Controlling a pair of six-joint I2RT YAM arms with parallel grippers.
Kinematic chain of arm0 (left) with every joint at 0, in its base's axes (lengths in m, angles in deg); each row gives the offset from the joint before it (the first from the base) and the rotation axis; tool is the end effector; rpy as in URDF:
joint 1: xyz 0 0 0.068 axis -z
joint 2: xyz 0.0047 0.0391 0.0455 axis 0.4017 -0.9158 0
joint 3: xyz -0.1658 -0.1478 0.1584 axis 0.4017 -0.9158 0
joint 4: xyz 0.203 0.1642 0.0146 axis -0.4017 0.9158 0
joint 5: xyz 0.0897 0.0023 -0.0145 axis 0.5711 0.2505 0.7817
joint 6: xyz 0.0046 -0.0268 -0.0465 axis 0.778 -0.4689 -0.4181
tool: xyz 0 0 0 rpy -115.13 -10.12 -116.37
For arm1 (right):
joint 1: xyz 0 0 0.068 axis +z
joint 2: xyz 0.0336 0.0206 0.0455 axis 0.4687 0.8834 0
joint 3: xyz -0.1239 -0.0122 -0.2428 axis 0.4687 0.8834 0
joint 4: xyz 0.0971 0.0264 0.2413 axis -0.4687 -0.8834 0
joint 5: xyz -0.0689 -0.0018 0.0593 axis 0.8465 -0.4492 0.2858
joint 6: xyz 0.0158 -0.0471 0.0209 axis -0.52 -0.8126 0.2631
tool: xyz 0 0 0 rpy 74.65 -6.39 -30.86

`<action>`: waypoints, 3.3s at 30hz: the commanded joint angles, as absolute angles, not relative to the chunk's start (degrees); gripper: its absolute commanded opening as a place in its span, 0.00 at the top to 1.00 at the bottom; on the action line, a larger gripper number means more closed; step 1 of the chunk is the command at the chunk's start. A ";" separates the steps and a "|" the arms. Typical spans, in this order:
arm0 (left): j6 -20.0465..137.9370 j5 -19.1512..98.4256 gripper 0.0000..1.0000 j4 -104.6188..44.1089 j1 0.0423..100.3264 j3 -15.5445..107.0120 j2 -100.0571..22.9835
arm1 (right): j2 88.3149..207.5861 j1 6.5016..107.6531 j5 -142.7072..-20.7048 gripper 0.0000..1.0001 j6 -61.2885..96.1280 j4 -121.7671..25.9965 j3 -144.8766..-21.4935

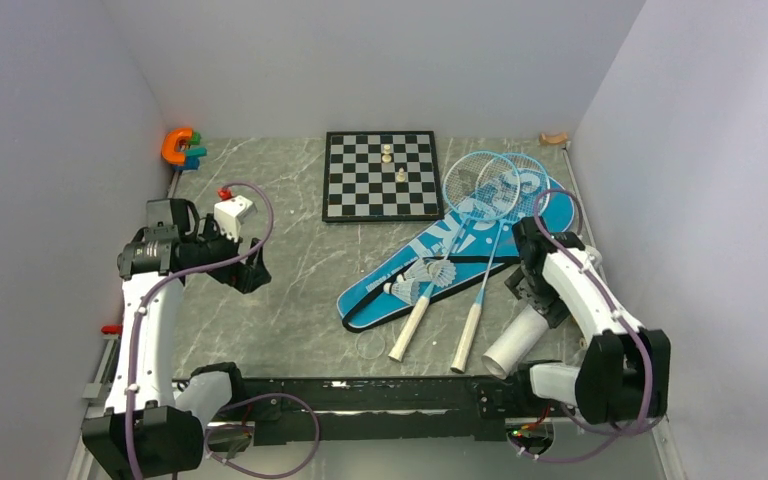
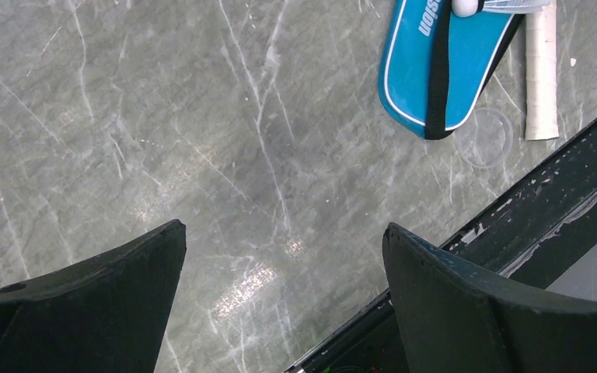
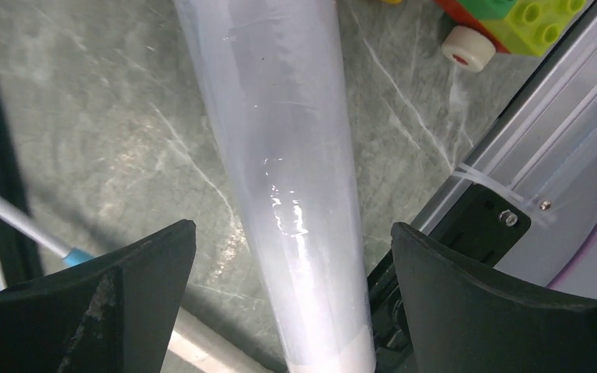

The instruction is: Pack up the badminton gear

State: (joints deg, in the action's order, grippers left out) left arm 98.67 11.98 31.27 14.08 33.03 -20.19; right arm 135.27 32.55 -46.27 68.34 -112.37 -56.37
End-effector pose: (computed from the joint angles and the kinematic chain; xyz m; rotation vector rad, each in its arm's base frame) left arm 0.1758 0.0087 0.3190 0.6040 2.2941 -0.4981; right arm 0.1844 -0.0018 0.2285 1.2656 2.4598 -0.5189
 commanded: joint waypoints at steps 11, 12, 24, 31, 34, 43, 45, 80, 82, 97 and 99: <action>94.76 11.89 0.01 27.03 23.05 33.68 -23.45 | 148.92 31.67 -45.87 0.00 72.20 -108.40 -54.74; 94.44 12.50 0.01 26.64 24.43 33.54 -23.69 | 149.40 31.43 -46.00 0.00 72.15 -108.07 -54.48; 92.85 13.17 0.01 24.55 27.96 35.12 -27.64 | 155.90 28.33 -45.10 0.00 72.54 -106.47 -53.66; 93.41 13.60 0.01 24.06 28.80 34.42 -27.61 | 151.78 29.56 -45.32 0.22 74.36 -105.86 -52.07; 93.55 14.64 0.01 24.06 29.57 34.27 -27.45 | 147.29 31.36 -45.49 0.31 75.30 -105.56 -50.55; 93.17 16.75 0.01 25.19 32.56 37.71 -30.14 | 136.65 37.37 -45.65 0.63 76.52 -107.31 -53.02; 92.77 17.02 0.01 25.15 33.24 38.42 -30.82 | 135.95 39.02 -44.09 0.62 77.35 -110.31 -56.15; 113.00 7.66 0.01 46.52 -8.89 44.10 -19.98 | 191.74 88.76 -52.10 0.61 104.25 -101.72 -123.40; 116.30 6.40 0.01 49.29 -12.24 44.66 -21.03 | 194.66 88.72 -54.02 0.59 104.99 -100.39 -125.26; 124.18 0.18 0.01 52.45 -13.29 42.02 -21.52 | 196.25 89.68 -62.67 0.06 100.81 -90.15 -121.83; 123.48 -0.21 0.01 52.00 -11.69 41.46 -21.47 | 193.16 89.74 -61.95 0.03 99.03 -89.31 -119.50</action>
State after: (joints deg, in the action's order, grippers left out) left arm 121.11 4.39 50.76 -13.42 42.14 -21.67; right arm 200.43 89.40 -61.16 101.69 -92.81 -122.40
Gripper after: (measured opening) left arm 0.989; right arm 0.938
